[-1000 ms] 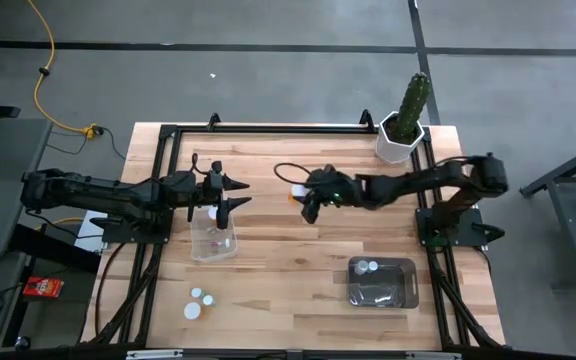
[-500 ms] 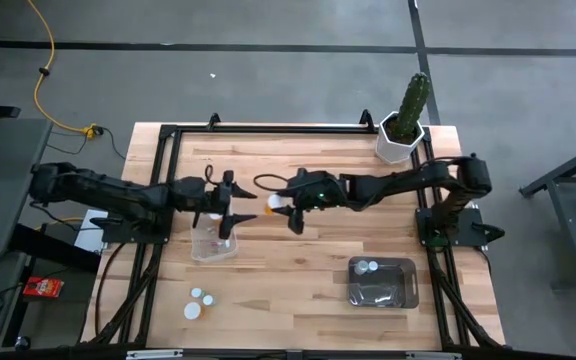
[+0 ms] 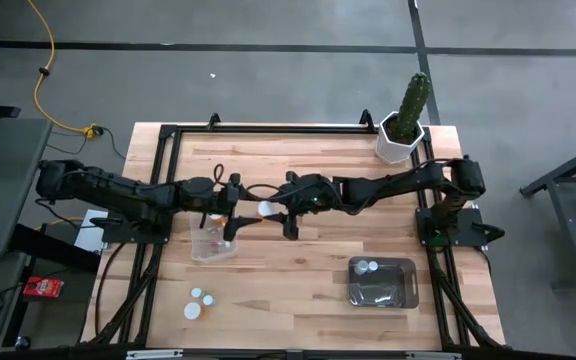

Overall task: Pick and place medicine bottles into bin by pill shape (circle, oval)
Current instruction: Put the top right orange capsule bottle into the transparent bin

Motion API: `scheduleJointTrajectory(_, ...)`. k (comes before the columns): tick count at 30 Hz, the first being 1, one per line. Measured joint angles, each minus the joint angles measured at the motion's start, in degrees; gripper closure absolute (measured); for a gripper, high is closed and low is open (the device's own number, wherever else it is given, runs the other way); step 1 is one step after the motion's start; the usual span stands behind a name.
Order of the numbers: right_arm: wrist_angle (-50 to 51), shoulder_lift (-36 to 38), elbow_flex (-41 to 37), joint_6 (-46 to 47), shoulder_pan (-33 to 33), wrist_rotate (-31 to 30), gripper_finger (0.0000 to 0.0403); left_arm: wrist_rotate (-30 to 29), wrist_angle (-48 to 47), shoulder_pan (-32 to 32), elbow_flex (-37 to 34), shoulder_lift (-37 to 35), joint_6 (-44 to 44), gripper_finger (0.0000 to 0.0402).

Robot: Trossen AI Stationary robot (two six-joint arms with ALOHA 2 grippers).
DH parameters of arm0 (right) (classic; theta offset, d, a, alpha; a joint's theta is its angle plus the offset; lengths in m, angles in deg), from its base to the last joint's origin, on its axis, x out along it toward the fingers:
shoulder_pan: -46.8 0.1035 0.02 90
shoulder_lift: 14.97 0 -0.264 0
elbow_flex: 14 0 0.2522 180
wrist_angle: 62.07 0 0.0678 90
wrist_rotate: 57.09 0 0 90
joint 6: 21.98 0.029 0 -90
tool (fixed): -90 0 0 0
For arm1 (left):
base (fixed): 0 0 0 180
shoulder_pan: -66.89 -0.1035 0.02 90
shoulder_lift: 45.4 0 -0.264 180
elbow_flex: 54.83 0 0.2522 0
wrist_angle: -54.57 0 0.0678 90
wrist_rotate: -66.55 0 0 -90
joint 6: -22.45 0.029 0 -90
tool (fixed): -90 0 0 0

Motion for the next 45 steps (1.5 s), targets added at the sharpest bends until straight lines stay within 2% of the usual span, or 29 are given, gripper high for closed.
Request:
scheduleJointTrajectory(9, 0.0, 0.0, 0.0, 0.4, 0.0, 0.5, 0.0217, 1.4, 2.0, 0.0, 2.9, 5.0, 0.6, 0.0117)
scheduleJointTrajectory(28, 0.0, 0.0, 0.0, 1.7, 0.0, 0.6, 0.0208, 1.9, 2.2, 0.6, 3.1, 4.0, 1.5, 0.0134)
scheduleJointTrajectory(45, -2.7, 0.0, -0.1, 2.2, 0.2, 0.6, 0.0208, -3.1, 5.3, 2.3, 3.0, 4.5, 2.9, 0.0083)
